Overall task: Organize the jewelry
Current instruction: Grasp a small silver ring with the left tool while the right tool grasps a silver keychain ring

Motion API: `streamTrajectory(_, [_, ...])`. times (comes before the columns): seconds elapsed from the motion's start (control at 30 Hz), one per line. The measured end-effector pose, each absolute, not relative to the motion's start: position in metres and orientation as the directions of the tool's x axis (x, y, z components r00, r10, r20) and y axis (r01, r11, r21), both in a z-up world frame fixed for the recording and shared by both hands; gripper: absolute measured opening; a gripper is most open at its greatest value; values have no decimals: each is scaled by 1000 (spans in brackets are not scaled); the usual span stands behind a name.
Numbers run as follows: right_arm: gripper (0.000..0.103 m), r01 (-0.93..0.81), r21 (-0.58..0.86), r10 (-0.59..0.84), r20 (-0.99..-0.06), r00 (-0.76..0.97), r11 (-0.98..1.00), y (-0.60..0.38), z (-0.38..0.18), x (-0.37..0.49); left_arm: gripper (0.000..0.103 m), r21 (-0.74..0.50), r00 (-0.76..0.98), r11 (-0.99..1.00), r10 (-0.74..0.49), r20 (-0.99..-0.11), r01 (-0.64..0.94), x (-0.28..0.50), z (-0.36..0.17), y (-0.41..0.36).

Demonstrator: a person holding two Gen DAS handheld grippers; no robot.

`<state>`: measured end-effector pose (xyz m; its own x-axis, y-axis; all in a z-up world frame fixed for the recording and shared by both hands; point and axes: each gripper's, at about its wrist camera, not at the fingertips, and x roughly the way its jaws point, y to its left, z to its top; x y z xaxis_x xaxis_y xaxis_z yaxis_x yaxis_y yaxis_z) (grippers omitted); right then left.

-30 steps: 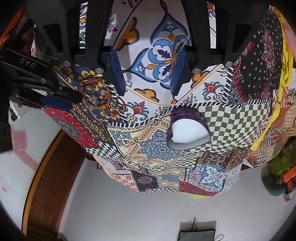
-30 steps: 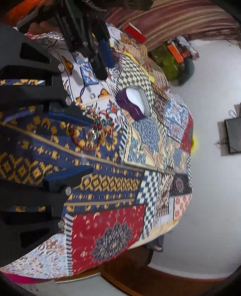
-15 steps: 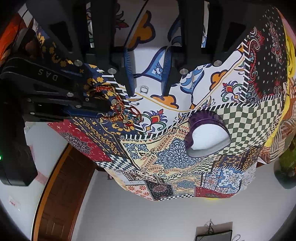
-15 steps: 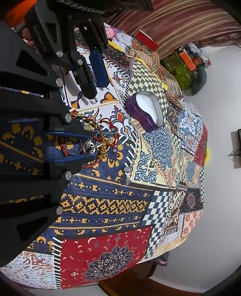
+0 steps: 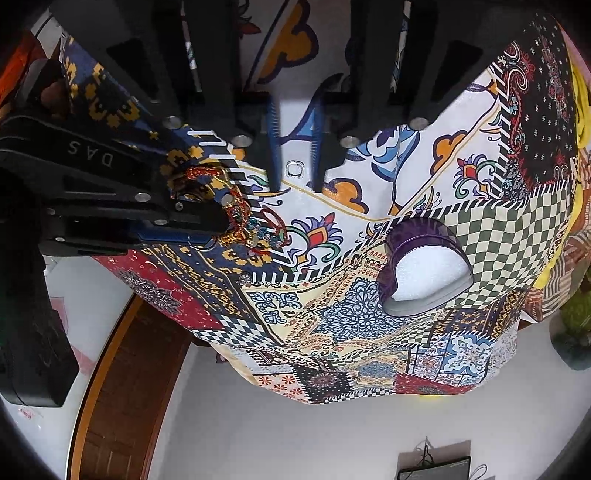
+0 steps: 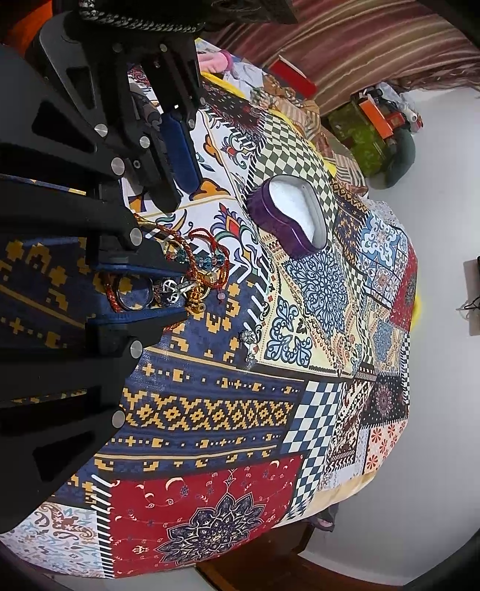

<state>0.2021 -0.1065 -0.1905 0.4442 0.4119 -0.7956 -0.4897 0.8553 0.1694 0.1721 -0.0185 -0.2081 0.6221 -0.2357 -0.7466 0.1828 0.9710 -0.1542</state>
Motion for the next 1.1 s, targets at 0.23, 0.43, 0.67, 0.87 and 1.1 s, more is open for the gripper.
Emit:
streamTrajectory(0.23, [14, -488, 174, 419, -785, 455, 856, -108, -190, 201, 8, -182, 626, 966, -258, -736, 183, 170, -207, -15])
streamTrajectory(0.43, [14, -481, 168, 419, -771, 480, 860, -111, -181, 197, 8, -179, 640, 969, -247, -727, 170, 167, -200, -12])
streamTrajectory(0.67, [14, -475, 159, 426, -734, 530, 866, -113, -156, 188, 8, -178, 683, 973, -231, -693, 148, 157, -181, -1])
streamTrajectory(0.87, [14, -474, 152, 433, -699, 569, 867, -110, -134, 180, 8, -174, 726, 978, -205, -657, 118, 149, -160, 16])
streamTrajectory(1.1, [14, -481, 152, 449, -665, 597, 863, -99, -115, 176, 8, -154, 771, 984, -162, -616, 84, 146, -138, 37])
